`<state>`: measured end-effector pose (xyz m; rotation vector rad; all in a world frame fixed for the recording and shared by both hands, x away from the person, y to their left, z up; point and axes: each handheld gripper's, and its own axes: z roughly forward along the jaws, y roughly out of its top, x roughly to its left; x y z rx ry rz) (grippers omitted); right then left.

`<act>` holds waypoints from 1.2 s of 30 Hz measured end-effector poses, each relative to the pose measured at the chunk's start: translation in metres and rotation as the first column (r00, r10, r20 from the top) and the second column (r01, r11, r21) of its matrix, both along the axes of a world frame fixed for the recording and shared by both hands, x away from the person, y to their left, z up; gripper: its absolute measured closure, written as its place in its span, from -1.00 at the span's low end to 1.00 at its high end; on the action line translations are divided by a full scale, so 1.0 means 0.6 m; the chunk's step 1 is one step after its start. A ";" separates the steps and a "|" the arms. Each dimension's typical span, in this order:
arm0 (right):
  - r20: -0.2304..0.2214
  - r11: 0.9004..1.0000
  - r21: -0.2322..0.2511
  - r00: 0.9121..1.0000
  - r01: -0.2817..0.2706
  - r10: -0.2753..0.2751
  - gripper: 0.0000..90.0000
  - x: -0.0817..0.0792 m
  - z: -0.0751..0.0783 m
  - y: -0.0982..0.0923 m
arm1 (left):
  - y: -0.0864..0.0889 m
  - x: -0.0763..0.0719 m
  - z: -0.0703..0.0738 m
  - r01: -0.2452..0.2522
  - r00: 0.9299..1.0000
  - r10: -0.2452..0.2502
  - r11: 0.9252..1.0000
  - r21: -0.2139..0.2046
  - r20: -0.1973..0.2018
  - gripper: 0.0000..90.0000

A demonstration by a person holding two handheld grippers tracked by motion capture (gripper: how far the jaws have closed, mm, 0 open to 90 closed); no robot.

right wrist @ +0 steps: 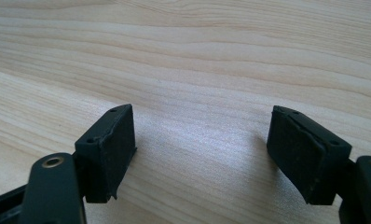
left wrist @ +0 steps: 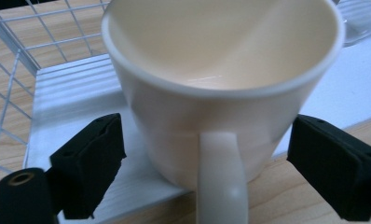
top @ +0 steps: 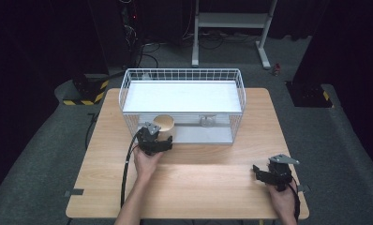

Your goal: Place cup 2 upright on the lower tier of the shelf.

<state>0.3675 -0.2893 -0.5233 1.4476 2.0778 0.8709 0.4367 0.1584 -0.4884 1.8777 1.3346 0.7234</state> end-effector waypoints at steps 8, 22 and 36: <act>0.000 1.000 0.000 1.000 0.000 0.000 -0.47 0.000 0.000 0.000 | -0.004 -0.011 -0.001 -0.016 1.000 0.015 1.000 0.010 0.013 -0.58; 0.000 1.000 0.000 1.000 0.000 0.000 -0.47 0.000 0.000 0.000 | -0.013 -0.005 -0.001 -0.021 1.000 0.021 0.998 0.052 -0.008 -0.38; -0.002 1.000 -0.001 1.000 -0.003 0.003 -0.47 0.000 0.000 0.001 | -0.017 0.010 -0.004 -0.035 0.999 0.036 0.999 0.029 -0.015 -0.16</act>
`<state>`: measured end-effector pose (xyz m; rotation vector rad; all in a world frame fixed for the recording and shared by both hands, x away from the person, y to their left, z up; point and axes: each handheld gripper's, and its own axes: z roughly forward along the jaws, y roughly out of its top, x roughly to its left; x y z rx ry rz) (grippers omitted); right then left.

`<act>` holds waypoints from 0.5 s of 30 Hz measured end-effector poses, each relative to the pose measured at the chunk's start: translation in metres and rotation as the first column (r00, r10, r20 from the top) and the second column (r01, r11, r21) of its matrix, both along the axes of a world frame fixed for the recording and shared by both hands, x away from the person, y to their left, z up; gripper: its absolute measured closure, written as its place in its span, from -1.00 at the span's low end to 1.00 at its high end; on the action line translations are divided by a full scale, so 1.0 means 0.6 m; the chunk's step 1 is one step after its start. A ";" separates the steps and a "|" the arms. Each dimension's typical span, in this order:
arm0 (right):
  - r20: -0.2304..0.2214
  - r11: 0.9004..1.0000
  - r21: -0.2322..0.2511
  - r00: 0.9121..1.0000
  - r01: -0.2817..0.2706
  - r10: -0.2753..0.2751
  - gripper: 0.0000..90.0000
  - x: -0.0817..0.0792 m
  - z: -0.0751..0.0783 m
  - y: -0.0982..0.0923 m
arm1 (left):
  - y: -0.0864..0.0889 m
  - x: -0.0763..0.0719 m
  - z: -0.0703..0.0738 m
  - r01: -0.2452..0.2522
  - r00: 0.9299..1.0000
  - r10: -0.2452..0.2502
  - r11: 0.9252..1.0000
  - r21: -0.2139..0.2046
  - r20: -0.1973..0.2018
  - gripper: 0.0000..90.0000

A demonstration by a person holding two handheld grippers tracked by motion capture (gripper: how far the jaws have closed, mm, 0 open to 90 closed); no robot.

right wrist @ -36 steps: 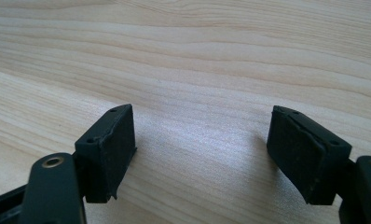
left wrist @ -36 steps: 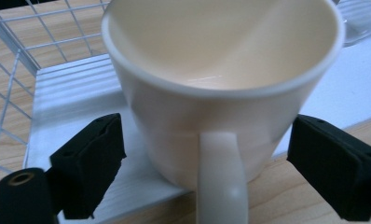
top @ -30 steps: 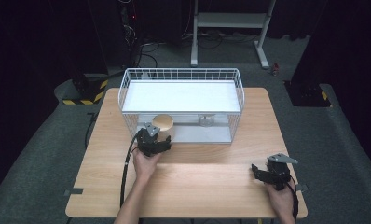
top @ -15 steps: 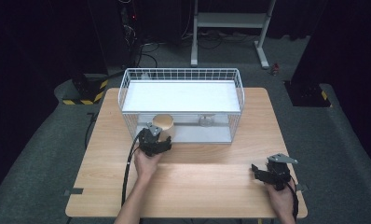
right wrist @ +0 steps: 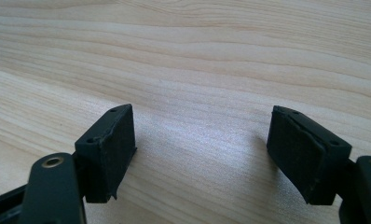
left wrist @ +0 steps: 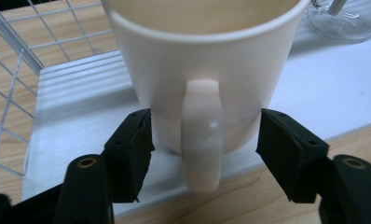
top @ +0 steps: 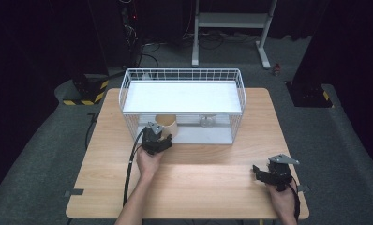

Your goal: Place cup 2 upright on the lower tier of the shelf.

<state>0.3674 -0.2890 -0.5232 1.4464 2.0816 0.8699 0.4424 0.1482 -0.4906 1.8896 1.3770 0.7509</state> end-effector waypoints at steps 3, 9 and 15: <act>0.000 1.000 0.001 1.000 0.000 0.000 -0.47 0.000 0.000 0.000 | 0.001 0.004 -0.003 -0.004 1.000 0.004 1.000 -0.006 -0.005 -0.14; 0.000 1.000 0.000 1.000 0.000 0.000 -0.47 0.000 0.000 0.000 | -0.005 0.018 0.000 -0.009 0.999 0.010 1.000 0.025 -0.038 -0.12; 0.000 1.000 0.000 1.000 0.001 -0.001 -0.47 0.000 0.000 0.000 | -0.001 0.031 -0.009 -0.017 0.998 0.016 1.000 -0.020 -0.053 -0.06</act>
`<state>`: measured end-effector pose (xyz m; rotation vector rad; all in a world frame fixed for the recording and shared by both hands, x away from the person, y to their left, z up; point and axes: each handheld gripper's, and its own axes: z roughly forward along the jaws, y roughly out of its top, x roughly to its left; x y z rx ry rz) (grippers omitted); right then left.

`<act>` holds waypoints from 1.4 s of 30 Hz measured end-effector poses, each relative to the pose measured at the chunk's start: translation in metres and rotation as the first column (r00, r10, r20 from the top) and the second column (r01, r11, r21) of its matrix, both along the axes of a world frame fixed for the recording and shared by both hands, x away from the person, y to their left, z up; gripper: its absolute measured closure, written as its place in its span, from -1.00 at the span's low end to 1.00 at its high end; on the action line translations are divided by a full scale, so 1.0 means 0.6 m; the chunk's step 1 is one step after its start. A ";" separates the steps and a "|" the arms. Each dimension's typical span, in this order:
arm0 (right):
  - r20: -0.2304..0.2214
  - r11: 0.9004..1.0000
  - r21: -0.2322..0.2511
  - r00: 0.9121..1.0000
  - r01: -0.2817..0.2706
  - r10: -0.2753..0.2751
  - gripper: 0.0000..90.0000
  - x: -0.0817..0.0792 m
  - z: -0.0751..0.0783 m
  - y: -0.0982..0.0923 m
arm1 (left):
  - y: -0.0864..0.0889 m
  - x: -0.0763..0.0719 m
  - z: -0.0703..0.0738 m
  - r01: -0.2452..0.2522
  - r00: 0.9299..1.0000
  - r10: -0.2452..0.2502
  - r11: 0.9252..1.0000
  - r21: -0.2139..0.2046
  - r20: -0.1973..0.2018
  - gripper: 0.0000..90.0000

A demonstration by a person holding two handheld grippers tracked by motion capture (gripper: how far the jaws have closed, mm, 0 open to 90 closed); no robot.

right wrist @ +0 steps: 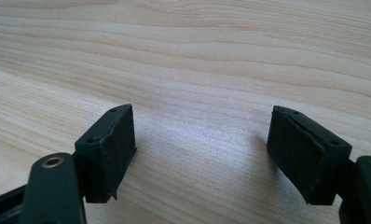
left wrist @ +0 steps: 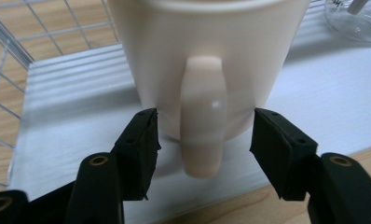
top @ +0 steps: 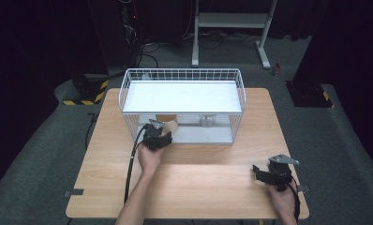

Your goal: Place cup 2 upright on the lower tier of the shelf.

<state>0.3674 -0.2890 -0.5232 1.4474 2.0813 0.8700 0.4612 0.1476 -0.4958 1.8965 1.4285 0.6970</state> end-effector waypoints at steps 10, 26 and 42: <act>0.000 1.000 0.002 1.000 0.002 -0.002 -0.47 0.000 0.000 0.000 | 0.004 0.013 -0.014 -0.022 0.999 0.022 1.000 0.006 -0.027 0.07; 0.000 1.000 0.002 1.000 0.001 -0.001 -0.47 0.000 0.000 0.000 | 0.012 0.022 -0.020 -0.070 0.997 0.070 0.997 -0.011 -0.020 0.21; 0.001 1.000 0.001 1.000 0.001 -0.001 -0.47 0.000 0.000 0.000 | 0.018 0.025 -0.022 -0.086 0.996 0.085 0.996 -0.040 -0.015 0.23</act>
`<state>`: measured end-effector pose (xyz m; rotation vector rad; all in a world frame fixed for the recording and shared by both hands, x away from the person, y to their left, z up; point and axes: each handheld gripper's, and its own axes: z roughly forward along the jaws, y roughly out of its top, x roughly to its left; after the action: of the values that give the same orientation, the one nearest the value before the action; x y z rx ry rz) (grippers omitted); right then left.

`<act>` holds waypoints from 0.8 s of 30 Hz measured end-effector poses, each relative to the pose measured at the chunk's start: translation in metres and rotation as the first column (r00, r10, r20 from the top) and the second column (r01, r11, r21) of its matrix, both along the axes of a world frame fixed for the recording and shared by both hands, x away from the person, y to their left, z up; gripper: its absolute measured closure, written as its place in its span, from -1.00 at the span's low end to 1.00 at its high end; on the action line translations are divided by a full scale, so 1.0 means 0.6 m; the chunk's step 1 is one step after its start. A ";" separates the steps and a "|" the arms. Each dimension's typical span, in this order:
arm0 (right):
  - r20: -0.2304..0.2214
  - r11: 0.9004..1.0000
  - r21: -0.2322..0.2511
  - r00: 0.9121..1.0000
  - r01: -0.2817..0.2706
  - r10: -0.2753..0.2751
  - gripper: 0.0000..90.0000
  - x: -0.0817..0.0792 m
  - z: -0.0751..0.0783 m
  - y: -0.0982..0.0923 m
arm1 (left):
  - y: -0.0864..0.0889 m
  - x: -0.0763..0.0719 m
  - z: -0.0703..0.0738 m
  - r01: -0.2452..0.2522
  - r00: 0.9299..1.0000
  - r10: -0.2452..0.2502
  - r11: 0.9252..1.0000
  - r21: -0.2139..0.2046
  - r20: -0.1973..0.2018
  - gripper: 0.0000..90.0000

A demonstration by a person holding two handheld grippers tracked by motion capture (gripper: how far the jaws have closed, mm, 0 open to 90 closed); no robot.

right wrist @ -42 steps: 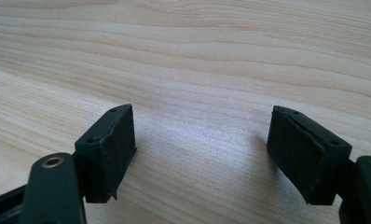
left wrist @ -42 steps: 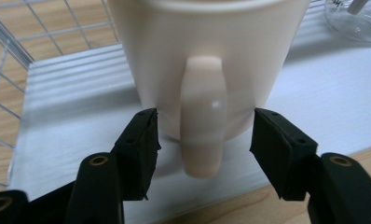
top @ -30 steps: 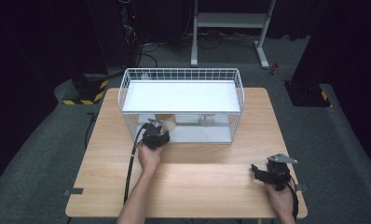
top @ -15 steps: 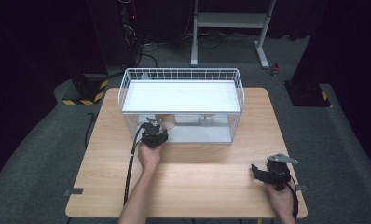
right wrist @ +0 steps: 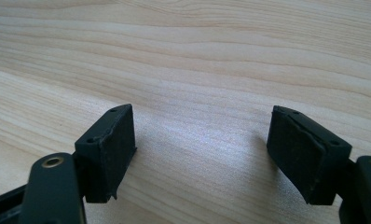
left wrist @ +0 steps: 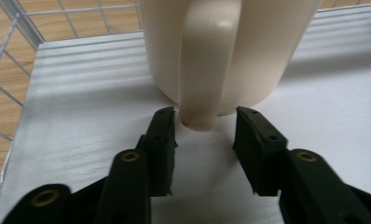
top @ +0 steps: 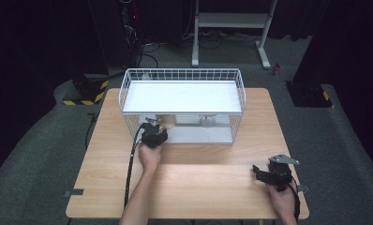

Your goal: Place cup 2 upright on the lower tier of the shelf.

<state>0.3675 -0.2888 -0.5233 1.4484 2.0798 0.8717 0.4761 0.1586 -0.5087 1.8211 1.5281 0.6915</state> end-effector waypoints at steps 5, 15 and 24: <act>0.000 1.000 0.000 1.000 0.000 0.000 -0.47 0.000 0.000 0.000 | 0.009 -0.006 0.007 0.000 1.000 0.000 1.000 0.014 -0.006 -0.04; 0.000 1.000 0.000 1.000 0.000 0.000 -0.47 0.000 0.000 0.000 | 0.018 -0.021 0.025 0.031 0.999 -0.031 1.000 0.005 -0.010 -0.25; 0.000 1.000 0.000 1.000 0.000 0.000 -0.47 0.000 0.000 0.000 | 0.025 -0.042 0.039 0.071 0.997 -0.072 0.997 -0.029 -0.023 -0.27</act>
<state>0.3675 -0.2888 -0.5233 1.4487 2.0798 0.8717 0.4511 0.1734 -0.4854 1.8602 1.4728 0.6137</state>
